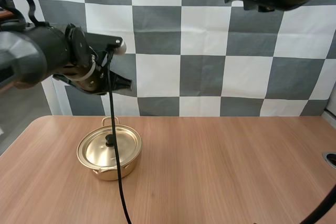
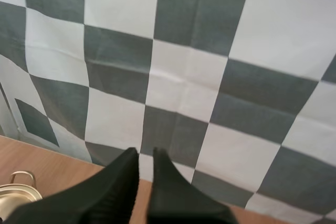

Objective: Open the pot, put the car inside, and close it

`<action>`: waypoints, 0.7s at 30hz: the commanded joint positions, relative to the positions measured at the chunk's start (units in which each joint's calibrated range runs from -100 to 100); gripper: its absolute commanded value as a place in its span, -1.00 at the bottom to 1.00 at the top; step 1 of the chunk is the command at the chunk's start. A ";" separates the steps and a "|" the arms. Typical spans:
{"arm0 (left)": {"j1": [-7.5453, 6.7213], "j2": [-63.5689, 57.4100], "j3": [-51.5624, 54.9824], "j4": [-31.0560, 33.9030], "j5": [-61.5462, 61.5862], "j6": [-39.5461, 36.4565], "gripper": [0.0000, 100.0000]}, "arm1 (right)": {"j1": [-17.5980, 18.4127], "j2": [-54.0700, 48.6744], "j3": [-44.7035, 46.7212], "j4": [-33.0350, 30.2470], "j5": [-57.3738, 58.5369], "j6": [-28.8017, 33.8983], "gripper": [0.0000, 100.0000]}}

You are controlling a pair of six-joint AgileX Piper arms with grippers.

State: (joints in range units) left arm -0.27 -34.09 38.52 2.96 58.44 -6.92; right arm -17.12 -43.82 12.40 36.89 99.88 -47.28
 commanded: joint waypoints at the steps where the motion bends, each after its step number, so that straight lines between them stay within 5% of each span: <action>1: 0.03 -5.52 -0.93 1.81 -2.68 -1.24 -1.00 | -0.05 0.24 4.47 -0.74 0.12 -0.73 -1.00; 13: 0.03 -25.73 -0.55 4.67 -6.00 -1.24 -1.00 | -0.05 0.01 13.18 0.99 0.12 -2.73 -1.00; 21: -0.14 -41.47 13.96 3.14 -12.18 -2.29 -1.00 | -0.05 0.01 13.18 2.85 -1.22 -3.40 -1.00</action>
State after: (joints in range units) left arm -0.43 -70.22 46.58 6.24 49.71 -8.89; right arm -17.12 -43.80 25.49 39.23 98.75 -50.63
